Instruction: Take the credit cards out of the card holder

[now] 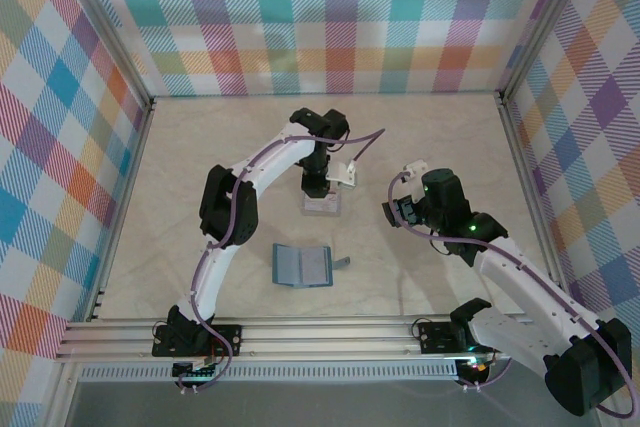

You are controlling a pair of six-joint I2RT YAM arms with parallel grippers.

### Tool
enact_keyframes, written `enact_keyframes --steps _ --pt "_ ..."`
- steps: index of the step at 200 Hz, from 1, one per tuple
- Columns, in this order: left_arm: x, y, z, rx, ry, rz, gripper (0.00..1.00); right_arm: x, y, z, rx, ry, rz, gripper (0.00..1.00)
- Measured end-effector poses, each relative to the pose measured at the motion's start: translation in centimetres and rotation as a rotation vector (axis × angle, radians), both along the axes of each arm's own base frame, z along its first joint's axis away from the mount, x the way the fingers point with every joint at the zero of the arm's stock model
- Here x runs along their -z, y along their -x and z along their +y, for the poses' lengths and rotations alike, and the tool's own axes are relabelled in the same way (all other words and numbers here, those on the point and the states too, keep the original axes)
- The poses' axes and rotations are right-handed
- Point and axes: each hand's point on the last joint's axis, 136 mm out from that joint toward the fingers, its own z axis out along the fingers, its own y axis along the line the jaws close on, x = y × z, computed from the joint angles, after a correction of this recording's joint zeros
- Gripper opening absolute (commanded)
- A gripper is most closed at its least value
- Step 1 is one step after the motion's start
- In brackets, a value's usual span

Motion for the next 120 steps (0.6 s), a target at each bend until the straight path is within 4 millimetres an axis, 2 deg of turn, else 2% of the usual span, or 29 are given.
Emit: enact_keyframes --steps 44,64,71,92,120 --pt "-0.3 -2.1 -0.4 -0.025 0.022 -0.081 0.28 0.1 -0.1 0.1 -0.001 -0.005 0.004 0.87" --pt "-0.7 -2.6 -1.0 -0.060 0.059 -0.099 0.26 0.6 -0.2 0.8 -0.005 -0.037 0.031 0.80" --pt "-1.1 -2.7 -1.3 -0.076 0.079 -0.102 0.24 0.9 -0.2 1.1 -0.007 -0.055 0.049 0.74" --pt "-3.0 -2.7 -2.5 -0.150 0.175 -0.115 0.23 2.4 -0.1 2.2 0.001 -0.116 0.146 0.62" --pt "-7.2 -1.5 -3.4 -0.279 0.337 -0.130 0.24 3.9 -0.2 4.7 0.021 -0.196 0.301 0.56"
